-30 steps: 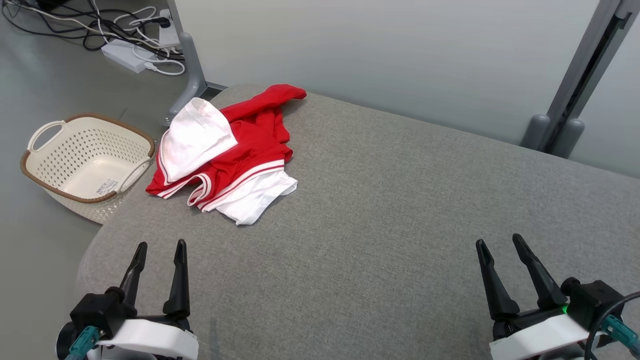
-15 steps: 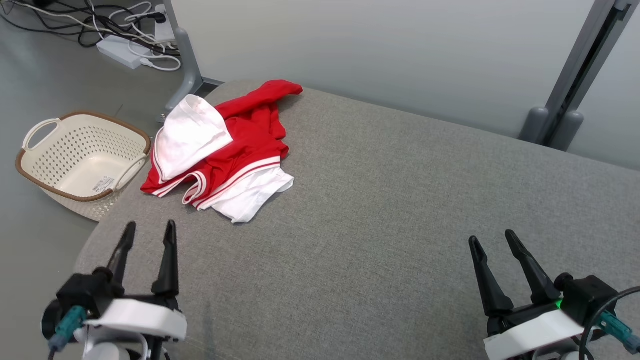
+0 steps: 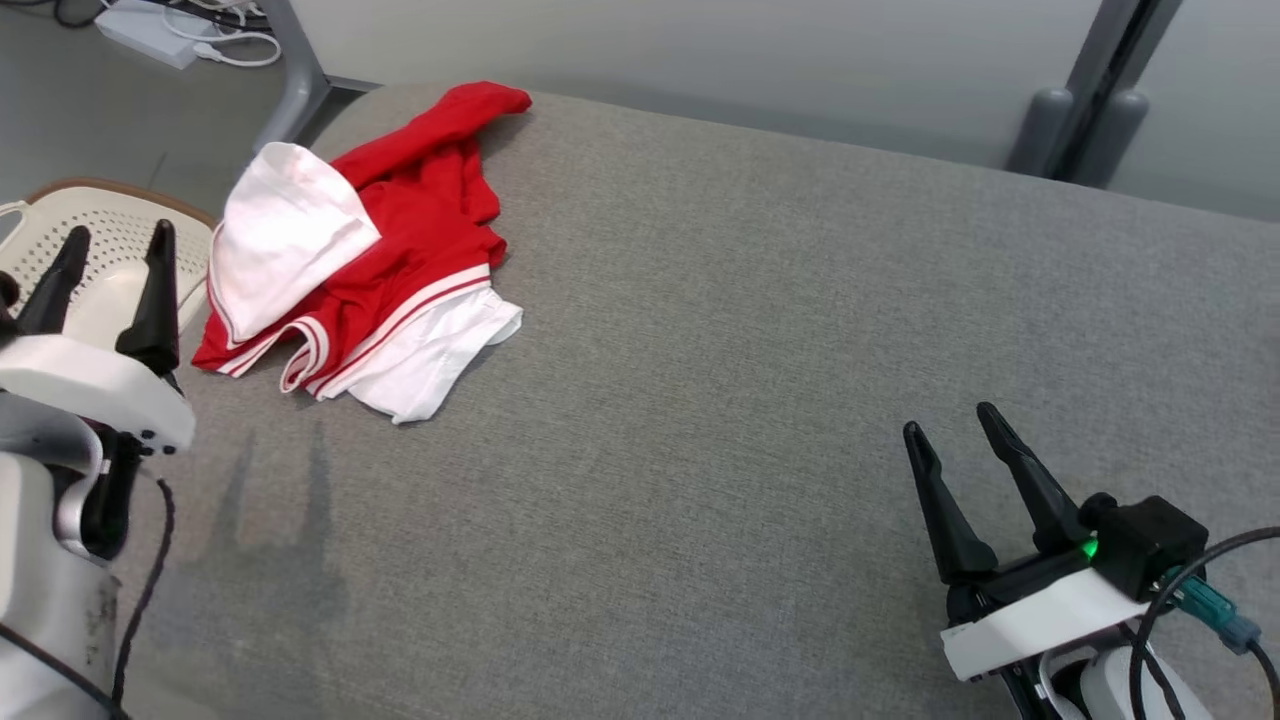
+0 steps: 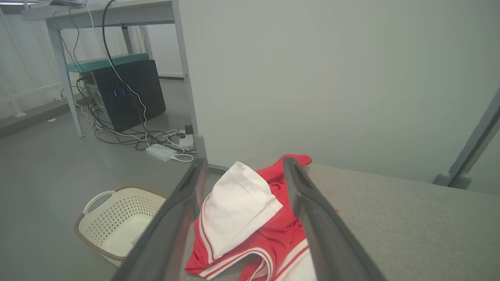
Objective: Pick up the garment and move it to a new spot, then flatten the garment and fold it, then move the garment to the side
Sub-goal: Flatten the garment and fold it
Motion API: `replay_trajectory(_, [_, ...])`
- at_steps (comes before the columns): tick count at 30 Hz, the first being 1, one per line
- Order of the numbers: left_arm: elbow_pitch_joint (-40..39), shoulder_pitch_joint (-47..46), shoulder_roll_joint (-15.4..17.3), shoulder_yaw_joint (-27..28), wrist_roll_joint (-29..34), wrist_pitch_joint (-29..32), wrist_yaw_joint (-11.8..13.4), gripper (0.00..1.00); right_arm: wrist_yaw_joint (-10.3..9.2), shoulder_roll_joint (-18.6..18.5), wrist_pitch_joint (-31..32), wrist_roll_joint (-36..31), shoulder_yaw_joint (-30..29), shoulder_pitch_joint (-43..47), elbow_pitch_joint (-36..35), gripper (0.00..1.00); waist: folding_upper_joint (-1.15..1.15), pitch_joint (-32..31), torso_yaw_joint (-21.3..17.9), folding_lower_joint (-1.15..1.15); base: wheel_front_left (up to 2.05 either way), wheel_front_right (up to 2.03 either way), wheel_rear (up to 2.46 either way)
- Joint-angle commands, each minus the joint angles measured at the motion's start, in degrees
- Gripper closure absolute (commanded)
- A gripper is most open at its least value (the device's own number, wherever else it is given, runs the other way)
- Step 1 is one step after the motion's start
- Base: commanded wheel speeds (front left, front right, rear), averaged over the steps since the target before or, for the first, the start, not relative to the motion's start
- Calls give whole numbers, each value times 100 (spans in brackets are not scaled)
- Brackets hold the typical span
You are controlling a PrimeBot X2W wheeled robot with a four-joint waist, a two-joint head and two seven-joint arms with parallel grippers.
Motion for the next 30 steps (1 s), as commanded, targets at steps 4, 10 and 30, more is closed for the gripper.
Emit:
replay_trajectory(4, [690,-587,401,-214,-494,558,-8,0,1,-61,-17,10,127,-265,58,0,0,396,-492,0,0,0,0])
replay_trajectory(10, [1282,-1151,972,-859,-1377,1231,-10,0,1,-128,-18,-29,182,-503,80,0,0,753,-931,0,0,0,0])
replay_trajectory(30, [2904,-2460,2194,-1692,-2833,2623,-5,0,1,-198,-18,-183,160,-987,-162,0,0,1922,-2009,0,0,0,0])
